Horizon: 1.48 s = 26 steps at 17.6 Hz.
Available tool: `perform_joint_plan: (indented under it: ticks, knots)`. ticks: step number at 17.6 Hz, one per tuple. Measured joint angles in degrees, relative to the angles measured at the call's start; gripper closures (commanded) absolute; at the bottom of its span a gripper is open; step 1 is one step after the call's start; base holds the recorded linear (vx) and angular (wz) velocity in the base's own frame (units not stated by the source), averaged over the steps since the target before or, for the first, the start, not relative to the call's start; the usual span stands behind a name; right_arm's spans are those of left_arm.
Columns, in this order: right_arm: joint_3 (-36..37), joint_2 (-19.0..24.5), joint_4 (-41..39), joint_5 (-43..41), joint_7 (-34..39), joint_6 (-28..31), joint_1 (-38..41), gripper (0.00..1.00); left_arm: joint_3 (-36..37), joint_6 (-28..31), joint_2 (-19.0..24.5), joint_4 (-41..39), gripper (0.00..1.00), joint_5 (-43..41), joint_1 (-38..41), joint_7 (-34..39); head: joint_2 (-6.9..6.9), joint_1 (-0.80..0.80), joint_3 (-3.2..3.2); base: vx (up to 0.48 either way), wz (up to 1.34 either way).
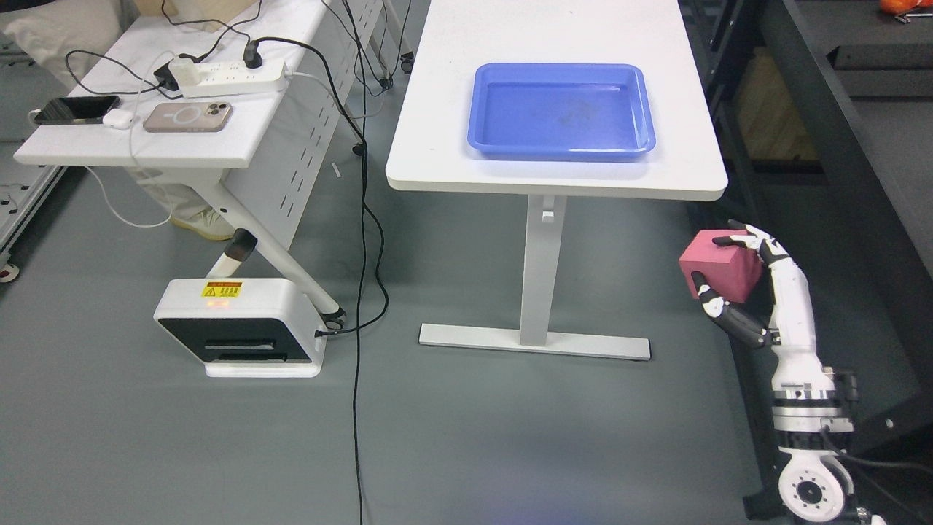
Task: Pick pink block from left shelf to tray
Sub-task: 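Carry the pink cube in the right hand toward the blue tray, then lower the pink cube into the blue tray with the right hand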
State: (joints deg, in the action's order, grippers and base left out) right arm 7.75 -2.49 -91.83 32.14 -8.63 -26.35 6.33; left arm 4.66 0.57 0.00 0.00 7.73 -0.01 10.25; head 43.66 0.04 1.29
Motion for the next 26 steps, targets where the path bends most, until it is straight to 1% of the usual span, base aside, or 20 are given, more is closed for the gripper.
perform_joint_plan:
  ticks: [7,14,23,26]
  knots:
    - [-0.66,-0.10,-0.01,1.15,3.39,-0.01,0.09,0.97,0.00,0.00,0.00,0.00,0.00,0.00,0.00,0.00,0.01,0.00,0.00,0.373,-0.03]
    - [-3.54,-0.19,-0.45,4.56,6.63,-1.52,-0.48,0.97,0.00,0.00,0.00,0.00,0.00,0.00,0.00,0.00,0.01,0.00,0.00,0.298,0.00]
    - [-8.19,1.25,-1.09,10.59,10.51,-2.09,-1.11,0.97,0.00,0.00,0.00,0.00,0.00,0.00,0.00,0.00,0.01,0.00,0.00,0.209,0.00]
    - [-8.95,1.13,-1.29,12.39,10.84,-2.22,-0.96,0.94,0.00,0.00,0.00,0.00,0.00,0.00,0.00,0.00,0.01,0.00,0.00,0.128,0.00]
